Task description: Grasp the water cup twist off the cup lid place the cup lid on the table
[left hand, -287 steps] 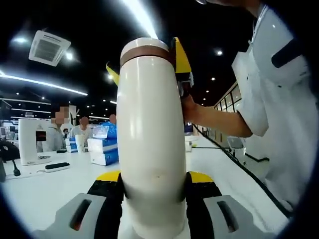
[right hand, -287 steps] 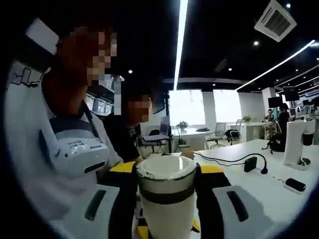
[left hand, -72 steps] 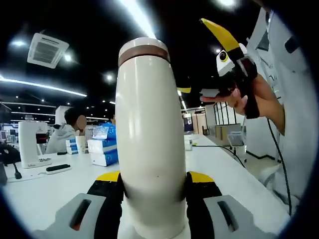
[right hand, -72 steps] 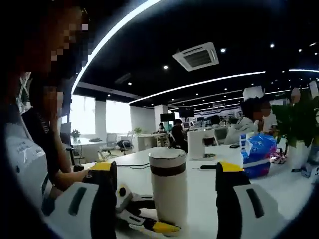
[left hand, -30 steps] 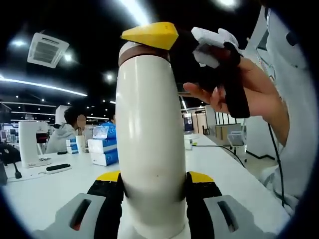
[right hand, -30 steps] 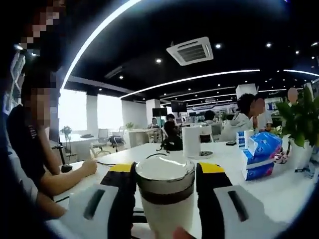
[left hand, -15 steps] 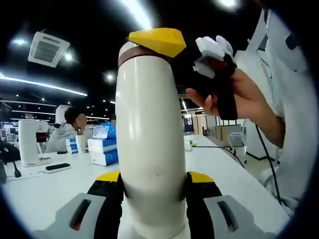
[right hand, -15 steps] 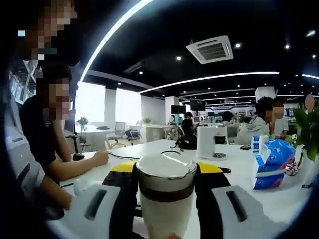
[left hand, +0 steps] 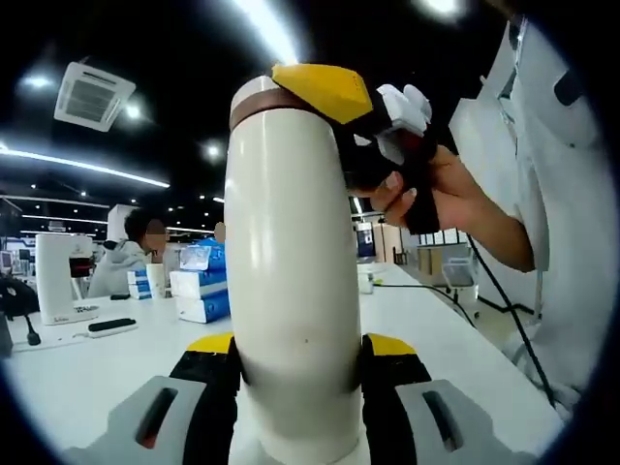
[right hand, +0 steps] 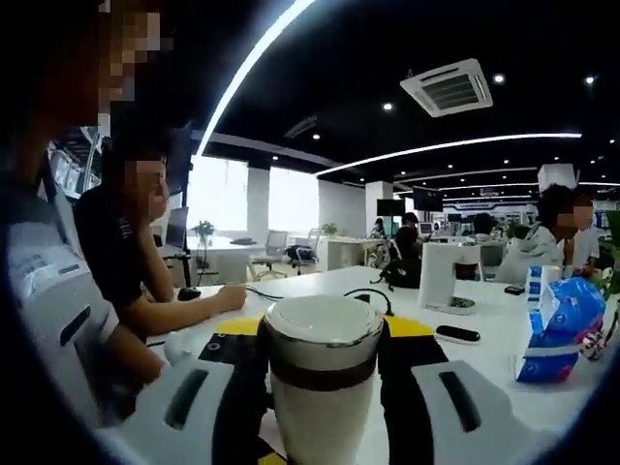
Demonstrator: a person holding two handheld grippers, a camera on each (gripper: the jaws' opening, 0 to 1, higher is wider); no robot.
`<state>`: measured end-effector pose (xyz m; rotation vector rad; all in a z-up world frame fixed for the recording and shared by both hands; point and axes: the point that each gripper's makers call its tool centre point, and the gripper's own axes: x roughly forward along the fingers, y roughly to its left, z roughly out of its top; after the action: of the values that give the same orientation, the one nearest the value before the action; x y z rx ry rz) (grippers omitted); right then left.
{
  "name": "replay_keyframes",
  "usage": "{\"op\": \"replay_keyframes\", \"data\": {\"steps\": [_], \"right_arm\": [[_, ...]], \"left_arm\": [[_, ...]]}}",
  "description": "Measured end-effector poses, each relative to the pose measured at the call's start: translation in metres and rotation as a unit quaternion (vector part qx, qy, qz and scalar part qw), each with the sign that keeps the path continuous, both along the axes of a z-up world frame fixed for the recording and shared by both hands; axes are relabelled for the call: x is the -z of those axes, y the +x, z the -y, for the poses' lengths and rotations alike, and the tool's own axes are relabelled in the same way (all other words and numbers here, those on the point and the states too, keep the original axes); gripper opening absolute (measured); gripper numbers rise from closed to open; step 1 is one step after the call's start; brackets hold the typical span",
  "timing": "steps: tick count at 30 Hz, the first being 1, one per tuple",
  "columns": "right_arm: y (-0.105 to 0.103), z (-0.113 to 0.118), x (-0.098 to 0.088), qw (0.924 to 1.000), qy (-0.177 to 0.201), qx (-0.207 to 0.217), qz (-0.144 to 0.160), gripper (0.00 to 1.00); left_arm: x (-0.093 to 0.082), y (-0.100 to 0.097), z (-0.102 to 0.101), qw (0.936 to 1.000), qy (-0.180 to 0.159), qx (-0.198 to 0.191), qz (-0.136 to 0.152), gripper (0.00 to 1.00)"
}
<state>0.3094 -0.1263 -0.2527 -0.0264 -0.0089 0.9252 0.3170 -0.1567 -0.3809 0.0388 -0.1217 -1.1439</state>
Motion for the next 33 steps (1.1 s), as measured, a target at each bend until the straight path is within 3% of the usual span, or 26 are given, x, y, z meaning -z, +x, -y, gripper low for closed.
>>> {"op": "replay_keyframes", "data": {"steps": [10,17,25,33], "right_arm": [[-0.003,-0.001,0.000,0.9975,0.016,-0.069,0.004,0.47],[0.001,-0.002,0.000,0.9923,0.050,-0.112,-0.013,0.47],[-0.001,-0.006,0.001,0.9903,0.024,-0.136,-0.011,0.47],[-0.008,-0.006,0.005,0.9797,0.012,-0.200,-0.015,0.47]], "left_arm": [[-0.001,0.002,0.000,1.0000,0.001,0.001,0.004,0.50],[-0.002,0.004,0.000,1.0000,-0.001,-0.002,-0.001,0.50],[-0.002,0.005,-0.001,1.0000,-0.003,-0.002,-0.003,0.50],[-0.001,0.004,-0.001,1.0000,0.001,0.001,0.003,0.50]]}}
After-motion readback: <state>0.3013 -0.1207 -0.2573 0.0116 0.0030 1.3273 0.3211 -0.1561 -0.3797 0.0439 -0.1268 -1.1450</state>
